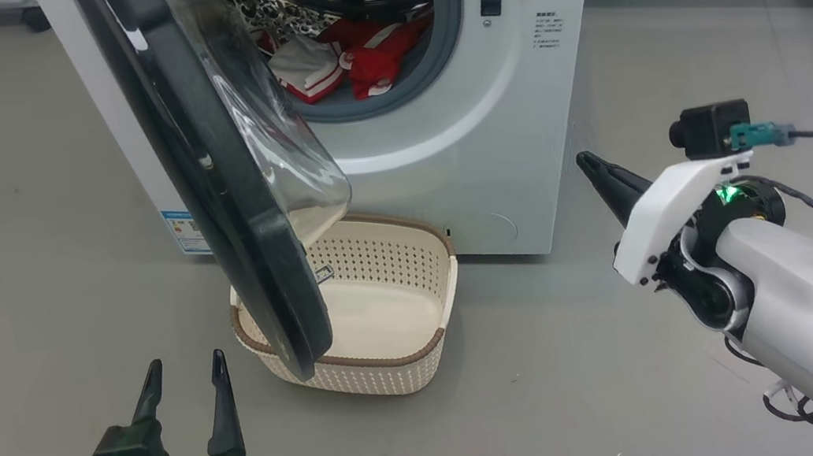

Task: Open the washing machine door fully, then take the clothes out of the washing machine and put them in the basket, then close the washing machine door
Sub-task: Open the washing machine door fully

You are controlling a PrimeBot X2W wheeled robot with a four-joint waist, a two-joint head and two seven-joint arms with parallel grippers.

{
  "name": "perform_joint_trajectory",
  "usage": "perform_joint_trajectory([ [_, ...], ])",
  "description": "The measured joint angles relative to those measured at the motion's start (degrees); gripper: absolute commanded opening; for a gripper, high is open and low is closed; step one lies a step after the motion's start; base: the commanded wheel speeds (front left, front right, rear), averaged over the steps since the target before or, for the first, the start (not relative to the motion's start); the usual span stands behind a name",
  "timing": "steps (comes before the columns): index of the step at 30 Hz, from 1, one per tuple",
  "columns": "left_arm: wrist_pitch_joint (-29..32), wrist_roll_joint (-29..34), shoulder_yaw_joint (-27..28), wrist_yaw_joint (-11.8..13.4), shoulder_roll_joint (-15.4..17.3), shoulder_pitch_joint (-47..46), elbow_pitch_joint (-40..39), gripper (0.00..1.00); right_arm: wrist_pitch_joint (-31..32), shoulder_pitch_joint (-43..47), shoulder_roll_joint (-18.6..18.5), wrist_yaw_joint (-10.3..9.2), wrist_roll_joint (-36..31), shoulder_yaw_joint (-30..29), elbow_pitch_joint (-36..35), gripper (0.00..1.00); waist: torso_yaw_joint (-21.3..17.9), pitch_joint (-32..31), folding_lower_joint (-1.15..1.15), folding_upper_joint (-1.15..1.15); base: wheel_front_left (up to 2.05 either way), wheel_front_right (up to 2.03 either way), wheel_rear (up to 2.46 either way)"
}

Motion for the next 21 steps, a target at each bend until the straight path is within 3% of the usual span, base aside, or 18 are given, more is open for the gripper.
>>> perform_joint_trajectory([
  [4,0.00,0.02,0.29,0.00,0.04,0.53,-0.27,1.00,-6.13,2.95,-1.04,-0.18,-2.11,-0.25,-0.23,0.00,-1.62,-0.84,0.00,0.00,0.00,0.00,0.00],
  [8,0.00,0.36,0.44,0.00,0.04,0.79,-0.49,1.00,-10.95,5.58,-2.13,-2.25,-4.61,-0.29,-0.71,0.00,-2.76,-1.53,0.00,0.00,0.00,0.00,0.00],
  [17,0.00,0.43,1.45,-0.01,0.32,1.25,-1.30,1.00,-9.20,8.96,-2.93,-7.92,-10.45,-2.12,-4.65,0.00,-4.16,-1.79,0.00,0.00,0.00,0.00,0.00],
  [21,-0.01,0.43,2.20,0.00,0.35,2.09,-1.59,1.00,-8.76,10.17,-2.27,-10.33,-13.91,-10.02,-9.22,0.00,-4.88,-1.70,0.00,0.00,0.00,0.00,0.00],
])
